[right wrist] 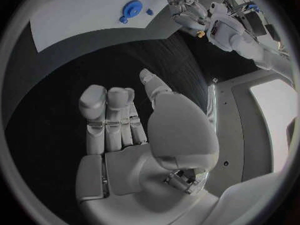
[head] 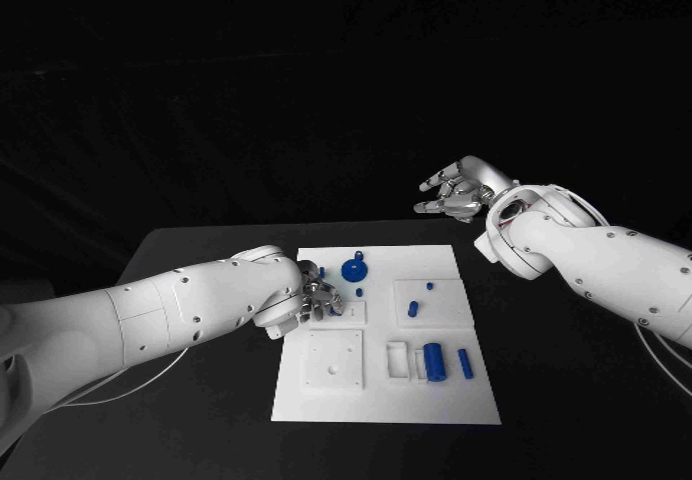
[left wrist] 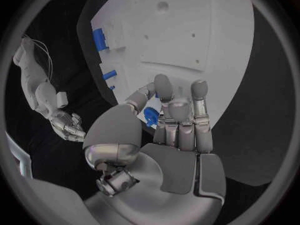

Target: Assemble the parts on the task board

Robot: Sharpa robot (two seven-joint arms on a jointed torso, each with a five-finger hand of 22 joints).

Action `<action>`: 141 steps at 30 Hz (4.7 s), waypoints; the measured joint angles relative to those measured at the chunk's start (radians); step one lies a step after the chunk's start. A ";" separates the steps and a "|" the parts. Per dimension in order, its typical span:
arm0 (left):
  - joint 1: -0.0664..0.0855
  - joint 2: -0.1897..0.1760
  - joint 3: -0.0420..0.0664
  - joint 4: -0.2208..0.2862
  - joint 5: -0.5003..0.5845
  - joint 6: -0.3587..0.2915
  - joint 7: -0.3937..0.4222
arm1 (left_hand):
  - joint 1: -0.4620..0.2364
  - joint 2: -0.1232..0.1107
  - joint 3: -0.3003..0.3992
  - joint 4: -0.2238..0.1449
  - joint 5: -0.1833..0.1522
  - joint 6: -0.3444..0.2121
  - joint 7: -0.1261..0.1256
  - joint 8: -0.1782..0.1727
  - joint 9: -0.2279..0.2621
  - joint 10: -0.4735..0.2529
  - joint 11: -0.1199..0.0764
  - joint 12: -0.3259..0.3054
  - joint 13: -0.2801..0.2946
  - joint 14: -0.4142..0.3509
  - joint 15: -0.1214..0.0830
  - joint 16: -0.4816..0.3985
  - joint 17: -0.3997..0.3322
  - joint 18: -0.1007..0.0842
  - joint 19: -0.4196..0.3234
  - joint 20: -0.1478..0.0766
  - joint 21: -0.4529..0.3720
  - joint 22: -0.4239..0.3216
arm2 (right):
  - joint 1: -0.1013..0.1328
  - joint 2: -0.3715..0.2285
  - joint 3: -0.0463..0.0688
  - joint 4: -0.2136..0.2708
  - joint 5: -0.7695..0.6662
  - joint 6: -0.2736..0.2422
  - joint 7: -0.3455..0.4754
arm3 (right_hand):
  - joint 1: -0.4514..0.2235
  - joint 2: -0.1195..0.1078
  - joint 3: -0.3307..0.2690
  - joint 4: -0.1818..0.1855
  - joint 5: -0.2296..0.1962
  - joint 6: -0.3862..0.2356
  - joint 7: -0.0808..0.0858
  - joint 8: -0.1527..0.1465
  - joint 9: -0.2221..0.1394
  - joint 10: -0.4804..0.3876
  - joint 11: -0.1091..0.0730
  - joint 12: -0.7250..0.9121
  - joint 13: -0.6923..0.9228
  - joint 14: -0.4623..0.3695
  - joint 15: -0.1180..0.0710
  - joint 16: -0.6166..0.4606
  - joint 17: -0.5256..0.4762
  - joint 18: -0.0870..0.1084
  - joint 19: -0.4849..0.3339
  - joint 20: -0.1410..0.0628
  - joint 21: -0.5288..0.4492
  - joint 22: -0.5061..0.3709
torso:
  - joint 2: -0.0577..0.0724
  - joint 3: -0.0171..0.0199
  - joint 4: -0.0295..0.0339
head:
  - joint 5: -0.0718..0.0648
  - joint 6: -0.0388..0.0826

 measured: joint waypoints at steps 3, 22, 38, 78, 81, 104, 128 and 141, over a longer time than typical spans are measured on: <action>-0.001 0.003 0.000 -0.003 0.000 0.004 0.000 | 0.003 0.003 -0.008 0.008 -0.012 0.000 0.000 0.000 0.034 0.000 0.000 0.004 0.002 0.000 0.000 0.003 0.007 0.000 0.004 0.004 -0.007 0.000 | 0.000 0.001 0.000 0.000 0.000 0.000 0.000 | 0.000 0.000 0.000 0.000 0.000 0.000 0.000 0.000 0.000 0.000 0.000 0.000 0.000 0.000 0.000 0.000 0.000 0.000 0.000 0.000 0.000 0.000 | 0.000 0.0006 0.0000 | 0.000 0.000; -0.002 0.019 -0.001 -0.024 0.001 0.015 0.000 | -0.003 0.010 -0.021 0.033 -0.046 0.000 0.000 -0.002 0.146 0.000 0.000 0.023 0.015 0.002 0.002 0.027 0.038 0.000 0.011 0.004 -0.020 0.000 | 0.000 0.009 0.000 -0.008 -0.001 0.002 0.000 | 0.000 0.000 0.005 -0.005 0.016 0.007 0.000 0.000 0.000 0.000 0.000 0.000 -0.002 0.000 0.000 0.000 0.000 0.000 0.000 0.000 0.000 0.000 | 0.000 0.0014 0.0002 | -0.001 -0.002; -0.005 0.039 -0.001 -0.050 -0.006 0.033 0.000 | 0.032 0.009 -0.051 0.056 -0.105 0.004 0.003 0.006 0.289 0.004 0.004 0.027 0.019 0.003 0.004 0.030 0.043 -0.001 0.014 0.007 -0.026 -0.001 | 0.000 0.015 0.000 -0.012 -0.002 0.006 0.000 | 0.000 0.000 0.005 -0.005 0.016 0.007 0.000 0.000 0.000 0.000 0.000 0.000 -0.003 0.000 0.000 0.000 0.000 0.000 0.000 0.000 0.000 0.001 | 0.000 0.0003 -0.0001 | -0.006 -0.004; -0.014 -0.001 0.001 -0.025 -0.046 0.041 0.021 | 0.143 -0.166 -0.438 0.452 -0.273 0.192 -0.106 0.008 0.284 -0.011 -0.011 0.022 0.000 -0.003 0.000 0.008 -0.007 -0.006 0.020 0.009 -0.061 0.000 | -0.003 0.015 0.000 -0.017 -0.002 0.008 0.000 | -0.004 -0.004 0.003 -0.003 0.019 0.007 0.000 0.000 0.000 0.000 0.000 0.004 -0.005 0.000 0.000 -0.006 -0.002 0.000 0.000 0.000 -0.006 0.000 | -0.001 -0.0024 0.0005 | -0.016 0.001; -0.014 -0.011 0.010 -0.015 -0.043 0.038 0.024 | 0.143 -0.166 -0.450 0.468 -0.273 0.192 -0.106 0.004 0.280 -0.011 -0.011 0.021 -0.001 -0.003 0.000 0.003 -0.010 -0.006 0.021 0.007 -0.065 0.000 | -0.004 0.015 0.000 -0.018 -0.002 0.008 0.000 | -0.004 -0.004 0.003 -0.003 0.019 0.007 0.000 0.000 0.000 0.000 0.000 0.004 -0.005 0.000 0.000 -0.006 -0.002 0.000 0.000 0.000 -0.006 0.000 | -0.001 -0.0024 0.0005 | -0.016 0.002; 0.047 0.004 0.099 -0.183 0.020 0.051 0.049 | 0.136 -0.103 -0.486 0.348 -0.085 0.082 -0.070 0.001 0.102 -0.011 -0.003 -0.063 0.005 -0.036 0.006 -0.043 -0.089 -0.021 0.021 0.007 -0.108 0.000 | -0.008 0.016 0.000 -0.022 -0.002 0.008 0.000 | -0.008 0.000 -0.002 0.002 0.023 0.003 0.004 0.000 0.000 0.000 0.000 0.004 -0.007 0.000 0.000 -0.005 -0.004 0.000 0.000 0.000 -0.006 0.000 | 0.004 0.0018 -0.0012 | -0.014 0.017; 0.057 0.119 0.093 -0.447 -0.090 0.159 0.131 | 0.120 -0.090 -0.493 0.356 -0.062 0.012 -0.052 0.001 0.204 -0.011 0.004 -0.097 0.039 -0.077 0.016 -0.008 -0.150 -0.021 0.011 0.017 -0.119 -0.001 | -0.007 0.012 0.002 0.006 -0.004 0.006 -0.001 | -0.007 0.000 -0.002 0.002 0.023 0.003 0.004 0.000 0.000 0.000 0.000 0.004 -0.007 0.000 0.000 -0.005 -0.004 0.000 0.000 0.000 -0.006 0.000 | 0.043 0.0176 -0.0102 | -0.017 0.046; 0.049 0.143 0.092 -0.481 -0.109 0.201 0.155 | 0.118 -0.104 -0.487 0.381 -0.073 0.005 -0.052 0.001 0.172 -0.011 0.004 -0.097 0.041 -0.080 0.019 -0.004 -0.162 -0.021 0.010 0.018 -0.123 -0.001 | -0.007 0.016 0.006 0.008 -0.005 0.006 -0.002 | -0.007 0.000 -0.002 0.002 0.023 0.003 0.004 0.000 0.000 0.000 0.000 0.004 -0.008 0.000 0.000 -0.005 -0.003 0.000 0.000 0.000 -0.010 0.000 | 0.052 0.0221 -0.0132 | -0.015 0.050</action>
